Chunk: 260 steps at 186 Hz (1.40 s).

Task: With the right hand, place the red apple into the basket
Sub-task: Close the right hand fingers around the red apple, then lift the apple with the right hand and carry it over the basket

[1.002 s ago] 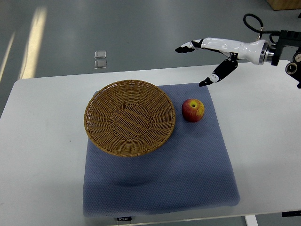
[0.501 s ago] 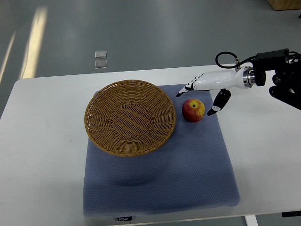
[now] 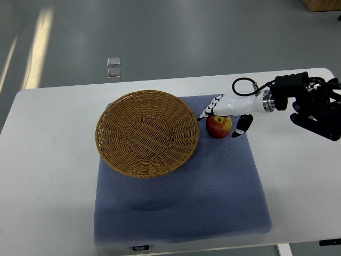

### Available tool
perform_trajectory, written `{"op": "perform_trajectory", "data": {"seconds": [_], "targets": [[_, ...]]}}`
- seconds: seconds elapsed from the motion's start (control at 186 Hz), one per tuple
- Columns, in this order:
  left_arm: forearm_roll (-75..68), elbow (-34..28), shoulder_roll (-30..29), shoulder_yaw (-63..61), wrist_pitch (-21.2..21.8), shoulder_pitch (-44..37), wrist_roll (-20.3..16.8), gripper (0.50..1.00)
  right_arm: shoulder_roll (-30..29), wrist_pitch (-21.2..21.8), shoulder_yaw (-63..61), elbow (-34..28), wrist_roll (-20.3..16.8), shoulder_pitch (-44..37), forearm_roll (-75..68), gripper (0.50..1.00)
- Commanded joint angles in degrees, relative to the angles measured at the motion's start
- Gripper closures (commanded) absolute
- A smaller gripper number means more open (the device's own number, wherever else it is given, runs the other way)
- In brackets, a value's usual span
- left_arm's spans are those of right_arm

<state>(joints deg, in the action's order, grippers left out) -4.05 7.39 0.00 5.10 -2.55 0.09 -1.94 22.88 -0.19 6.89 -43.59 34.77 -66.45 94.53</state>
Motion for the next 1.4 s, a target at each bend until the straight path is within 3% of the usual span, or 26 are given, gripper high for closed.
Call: {"op": "perform_trajectory", "data": {"seconds": [0.0,0.641,0.781,0.894,0.9,0.959,1.072,1.126,1.131,1.395], "targets": [[0.00,-0.01,0.00,0.00,0.00,0.00,0.01,0.500,-0.30,-0.96,0.06,1.58,-0.05,0.27,-0.05,0.579],[0.00,-0.01,0.00,0.00,0.00,0.00,0.01,0.500,-0.30,-0.78,0.06,1.67,-0.22,0.36,-0.40,0.581],[0.00,0.08,0.00,0.00,0.00,0.00,0.01,0.500,-0.38,-0.69,-0.03,1.58,-0.31,0.80,-0.40,0.630],[0.00,-0.01,0.00,0.00,0.00,0.00,0.01,0.500,-0.38,-0.69,-0.03,1.58,-0.31,0.88,-0.40,0.638],[0.00,0.08,0.00,0.00,0.00,0.09,0.01,0.500,-0.47,-0.61,0.05,1.58,-0.31,0.97,-0.31,0.664],[0.00,-0.01,0.00,0.00,0.00,0.00,0.01,0.500,-0.65,-0.69,0.06,1.58,-0.31,1.24,-0.31,0.681],[0.00,-0.01,0.00,0.00,0.00,0.00,0.01,0.500,-0.65,-0.69,0.06,1.58,-0.22,1.24,-0.31,0.779],[0.00,-0.01,0.00,0.00,0.00,0.00,0.01,0.500,-0.65,-0.69,0.06,1.58,-0.22,1.24,-0.31,0.779],[0.00,0.08,0.00,0.00,0.00,0.00,0.01,0.500,-0.65,-0.69,0.06,1.58,-0.22,1.24,-0.31,0.811],[0.00,-0.01,0.00,0.00,0.00,0.00,0.01,0.500,-0.56,-0.61,-0.21,1.58,-0.31,0.62,-0.31,0.822]]}}
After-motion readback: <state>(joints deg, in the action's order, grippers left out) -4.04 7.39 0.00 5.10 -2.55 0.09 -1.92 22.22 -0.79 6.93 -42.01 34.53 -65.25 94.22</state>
